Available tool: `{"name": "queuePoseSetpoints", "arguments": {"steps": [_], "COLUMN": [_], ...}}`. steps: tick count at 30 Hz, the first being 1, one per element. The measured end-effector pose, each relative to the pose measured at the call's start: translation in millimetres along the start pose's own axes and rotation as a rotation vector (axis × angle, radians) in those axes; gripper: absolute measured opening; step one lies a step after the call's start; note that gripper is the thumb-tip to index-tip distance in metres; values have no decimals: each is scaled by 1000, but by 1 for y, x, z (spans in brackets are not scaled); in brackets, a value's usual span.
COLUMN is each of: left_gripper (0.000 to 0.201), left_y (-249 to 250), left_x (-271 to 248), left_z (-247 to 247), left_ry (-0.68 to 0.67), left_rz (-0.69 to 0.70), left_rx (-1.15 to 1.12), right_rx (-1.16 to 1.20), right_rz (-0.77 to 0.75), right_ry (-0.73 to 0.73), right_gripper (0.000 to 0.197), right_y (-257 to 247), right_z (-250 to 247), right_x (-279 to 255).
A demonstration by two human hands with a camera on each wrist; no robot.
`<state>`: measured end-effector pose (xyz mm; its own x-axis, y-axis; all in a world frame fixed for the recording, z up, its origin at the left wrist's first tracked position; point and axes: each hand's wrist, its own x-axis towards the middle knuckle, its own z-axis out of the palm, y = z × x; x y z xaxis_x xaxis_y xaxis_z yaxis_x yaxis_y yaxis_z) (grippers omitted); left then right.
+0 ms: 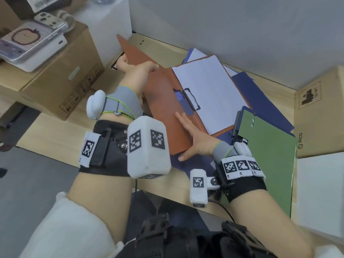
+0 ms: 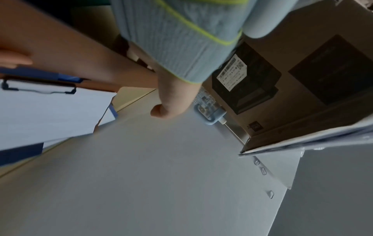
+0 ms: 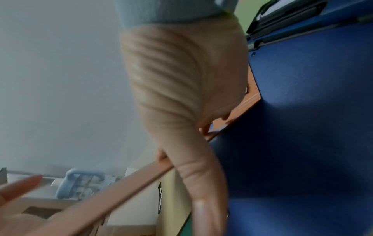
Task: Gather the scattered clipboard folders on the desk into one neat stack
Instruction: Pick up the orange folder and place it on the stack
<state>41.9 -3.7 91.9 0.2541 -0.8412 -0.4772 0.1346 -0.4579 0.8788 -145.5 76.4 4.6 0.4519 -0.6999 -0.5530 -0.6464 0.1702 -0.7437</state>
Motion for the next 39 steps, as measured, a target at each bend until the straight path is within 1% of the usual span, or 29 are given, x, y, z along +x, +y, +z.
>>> {"name": "queuePoseSetpoints", "arguments": {"steps": [1, 2, 3, 5, 6, 7, 8, 9, 10, 11, 13, 15, 17, 18, 20, 21, 23, 24, 25, 27, 28, 30, 31, 33, 34, 36, 37, 38, 39], "left_gripper": [95, 91, 81, 61, 54, 50, 47, 50, 52, 55, 66, 61, 39, 31, 28, 34, 52, 54, 51, 44, 44, 44, 41, 30, 25, 23, 23, 24, 27], "left_y": [2, 3, 2, -5, -14, -25, -38, -53, -69, -84, -109, -122, -125, -125, -124, -124, -125, -124, -124, -123, -121, -113, -108, -98, -93, -85, -82, -82, -83], "left_x": [-2, -3, -3, 1, 5, 8, 9, 8, 6, 5, 3, 4, 5, 8, 12, 16, 22, 24, 26, 30, 30, 29, 28, 27, 26, 21, 17, 13, 9], "left_z": [1, 2, 4, 5, 7, 9, 11, 14, 18, 21, 28, 31, 35, 37, 37, 36, 36, 35, 35, 37, 38, 40, 41, 42, 44, 51, 56, 61, 67], "left_ry": [-31, -65, -94, -137, -160, -185, -205, -222, -235, -253, -279, -321, -379, -381, -336, -315, -275, -255, -229, -202, -208, -241, -252, -281, -311, -390, -437, -483, -523], "left_rz": [4, 5, 1, -31, -76, -134, -200, -272, -342, -401, -479, -513, -508, -501, -461, -442, -436, -401, -344, -233, -185, -103, -74, -35, -19, -12, -16, -26, -33], "left_rx": [-44, -92, -155, -324, -400, -425, -382, -318, -263, -237, -204, -218, -300, -350, -423, -444, -457, -446, -441, -437, -426, -388, -367, -352, -337, -294, -257, -216, -170], "right_rx": [21, 69, 147, 385, 492, 556, 593, 630, 693, 759, 893, 1023, 1147, 1192, 1261, 1283, 1322, 1328, 1322, 1315, 1324, 1331, 1333, 1327, 1327, 1242, 1152, 1067, 999], "right_rz": [-10, -29, -50, -114, -147, -162, -164, -149, -116, -74, -37, -45, -38, -33, -8, 5, 49, 86, 129, 197, 217, 249, 265, 273, 263, 278, 298, 308, 310], "right_ry": [26, 56, 90, 169, 210, 243, 280, 327, 380, 429, 476, 478, 467, 457, 445, 452, 508, 542, 575, 661, 712, 812, 846, 920, 986, 1151, 1215, 1236, 1224], "right_gripper": [126, 121, 112, 90, 80, 70, 61, 51, 47, 48, 56, 64, 68, 70, 71, 68, 57, 51, 42, 14, 7, 18, 19, 11, 26, 67, 77, 78, 75], "right_y": [-1, -3, -4, -7, -6, -7, -8, -10, -11, -13, -12, -10, -7, -4, 3, 6, 14, 17, 20, 27, 31, 40, 43, 45, 46, 51, 54, 56, 58], "right_z": [0, 0, 0, -4, -7, -9, -10, -12, -14, -17, -25, -32, -34, -33, -30, -29, -27, -25, -24, -24, -25, -31, -36, -46, -52, -65, -71, -77, -81], "right_x": [-1, -2, -3, -6, -6, -7, -6, -5, -4, -5, -6, -9, -10, -11, -10, -9, -7, -6, -5, -5, -6, -8, -11, -16, -18, -29, -38, -47, -55]}}
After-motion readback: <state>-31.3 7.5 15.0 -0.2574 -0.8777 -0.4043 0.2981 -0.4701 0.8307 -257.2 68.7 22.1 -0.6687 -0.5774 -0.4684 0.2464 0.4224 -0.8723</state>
